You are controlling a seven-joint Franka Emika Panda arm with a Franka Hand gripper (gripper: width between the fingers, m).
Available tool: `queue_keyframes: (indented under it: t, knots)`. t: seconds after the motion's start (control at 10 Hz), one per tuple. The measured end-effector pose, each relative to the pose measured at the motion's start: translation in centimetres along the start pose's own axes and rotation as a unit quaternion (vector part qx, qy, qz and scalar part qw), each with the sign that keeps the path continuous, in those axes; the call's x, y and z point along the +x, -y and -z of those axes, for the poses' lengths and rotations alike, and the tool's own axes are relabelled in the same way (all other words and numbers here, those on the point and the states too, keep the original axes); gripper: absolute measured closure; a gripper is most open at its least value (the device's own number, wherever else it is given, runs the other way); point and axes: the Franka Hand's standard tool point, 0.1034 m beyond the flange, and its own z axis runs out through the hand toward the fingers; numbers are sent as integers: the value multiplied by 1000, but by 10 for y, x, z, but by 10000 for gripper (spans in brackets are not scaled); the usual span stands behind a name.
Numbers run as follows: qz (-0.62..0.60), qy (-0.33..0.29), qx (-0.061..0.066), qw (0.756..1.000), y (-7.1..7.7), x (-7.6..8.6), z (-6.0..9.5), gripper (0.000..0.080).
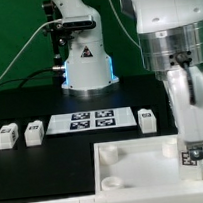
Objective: Assemble one leg
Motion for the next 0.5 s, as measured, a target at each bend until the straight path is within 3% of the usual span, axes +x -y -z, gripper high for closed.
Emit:
queue_keyframes:
  t: [0.2, 0.5]
  knots:
    - [99, -2, 2, 995, 1, 2, 0, 154]
    - [263, -3, 2, 965, 1, 3, 0, 150]
